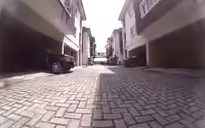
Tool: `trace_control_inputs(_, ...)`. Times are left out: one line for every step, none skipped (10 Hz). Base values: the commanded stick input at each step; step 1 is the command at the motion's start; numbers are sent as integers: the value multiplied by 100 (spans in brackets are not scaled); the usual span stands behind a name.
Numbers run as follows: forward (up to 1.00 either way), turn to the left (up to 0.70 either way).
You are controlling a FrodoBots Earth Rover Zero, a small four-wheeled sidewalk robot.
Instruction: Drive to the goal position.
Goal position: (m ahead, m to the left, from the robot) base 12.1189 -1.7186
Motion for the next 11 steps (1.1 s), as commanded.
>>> trace_control_inputs(50,0)
trace_control_inputs(50,0)
trace_control_inputs(50,0)
trace_control_inputs(50,0)
trace_control_inputs(50,0)
trace_control_inputs(50,0)
trace_control_inputs(50,0)
trace_control_inputs(50,0)
trace_control_inputs(50,0)
trace_control_inputs(50,0)
trace_control_inputs(50,0)
